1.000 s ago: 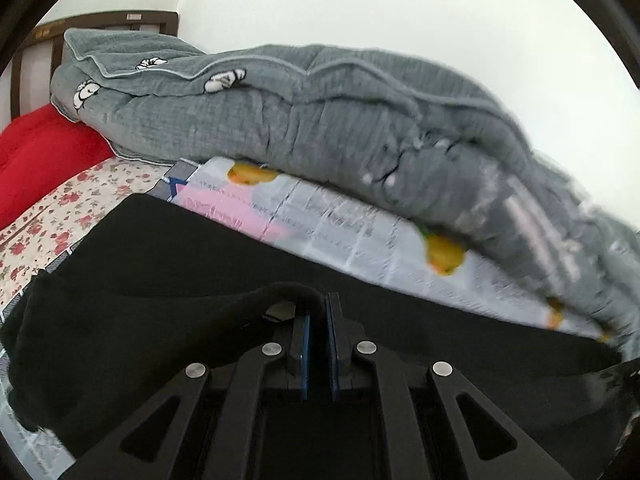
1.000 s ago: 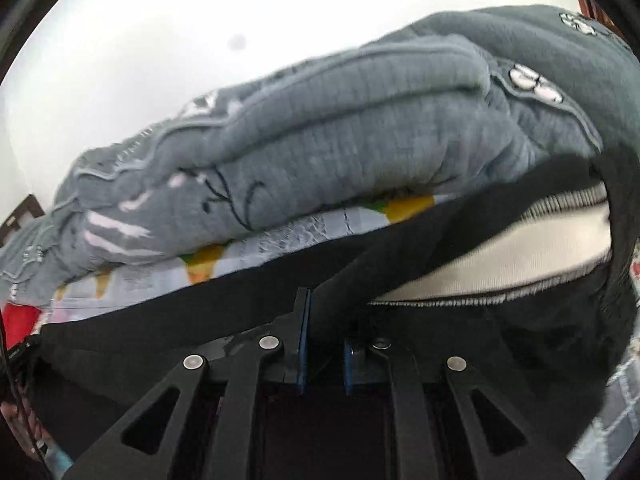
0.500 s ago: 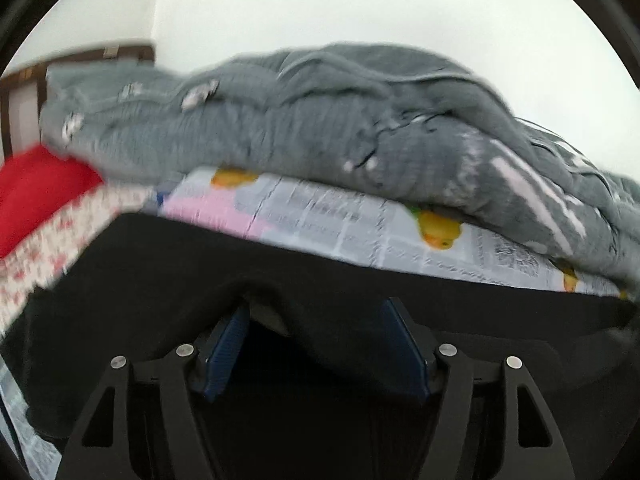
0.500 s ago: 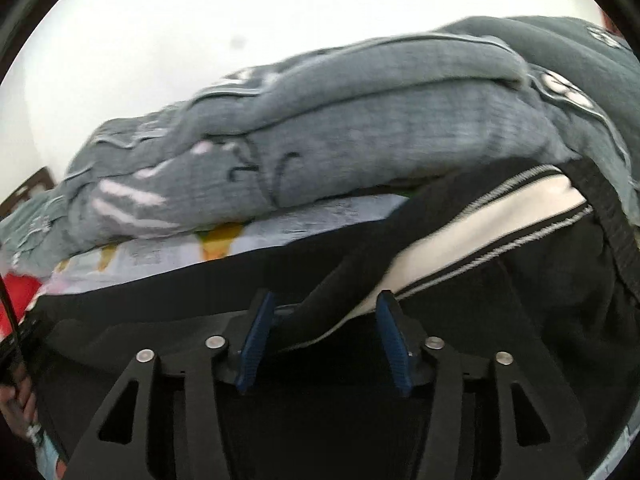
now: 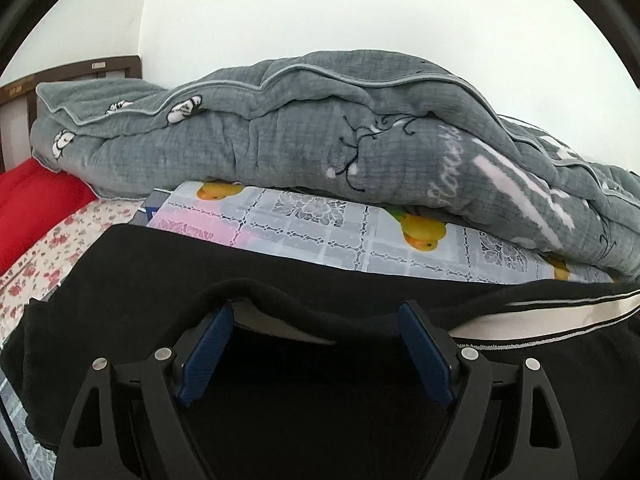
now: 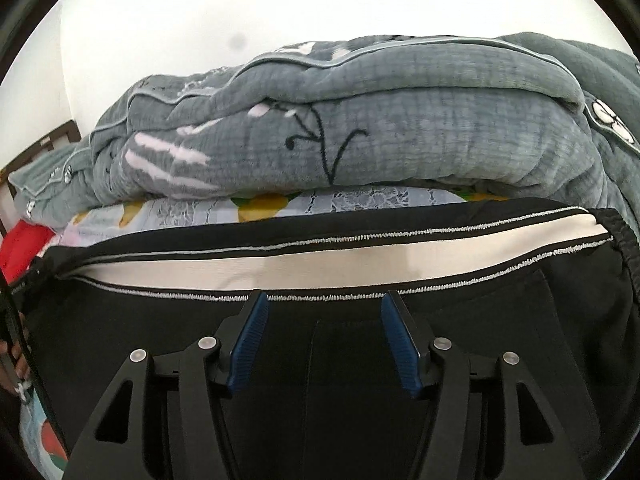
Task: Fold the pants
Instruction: 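Lift the waistband with both grippers and fold it over toward the cuffs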
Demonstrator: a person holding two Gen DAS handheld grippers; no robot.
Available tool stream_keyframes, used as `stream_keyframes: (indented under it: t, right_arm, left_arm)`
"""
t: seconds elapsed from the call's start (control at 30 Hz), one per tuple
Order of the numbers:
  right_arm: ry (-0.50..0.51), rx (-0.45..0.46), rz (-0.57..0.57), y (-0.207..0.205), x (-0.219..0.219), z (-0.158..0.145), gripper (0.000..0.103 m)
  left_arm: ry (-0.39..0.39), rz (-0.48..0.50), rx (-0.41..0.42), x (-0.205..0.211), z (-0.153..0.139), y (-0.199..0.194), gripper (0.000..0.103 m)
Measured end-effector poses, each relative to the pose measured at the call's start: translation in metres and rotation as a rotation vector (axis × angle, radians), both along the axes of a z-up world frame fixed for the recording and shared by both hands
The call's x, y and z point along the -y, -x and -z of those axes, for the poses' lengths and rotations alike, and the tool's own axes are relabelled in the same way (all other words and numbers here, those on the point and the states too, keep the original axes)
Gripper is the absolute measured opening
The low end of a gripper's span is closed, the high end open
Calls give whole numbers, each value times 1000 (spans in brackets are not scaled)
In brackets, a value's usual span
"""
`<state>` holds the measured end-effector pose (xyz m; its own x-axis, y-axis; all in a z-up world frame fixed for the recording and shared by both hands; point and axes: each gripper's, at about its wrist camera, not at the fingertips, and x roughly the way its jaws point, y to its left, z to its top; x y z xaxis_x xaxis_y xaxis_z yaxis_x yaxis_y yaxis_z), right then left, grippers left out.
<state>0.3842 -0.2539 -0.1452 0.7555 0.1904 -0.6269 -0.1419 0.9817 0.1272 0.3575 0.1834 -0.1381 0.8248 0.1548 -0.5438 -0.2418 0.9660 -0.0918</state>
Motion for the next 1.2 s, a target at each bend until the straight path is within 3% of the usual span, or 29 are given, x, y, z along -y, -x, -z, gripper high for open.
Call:
stream_keyframes:
  t: [0.5,0.67,1.0,1.2]
  right_arm:
    - [76,-38,-7,-8,-14,8,60]
    - [92,-28,10,-7,-14,7,65]
    - [129,78,101,17,-5,-12,68]
    - [129,24,78,36,-13,-23,71]
  left_arm:
    - [0,-6,-44,0,5,-7,84]
    - [1,-6,-41,0,4,-6,84]
    - [-10,-19,0,1,-1,7,84]
    - [27,5,76,3,-15,51,84]
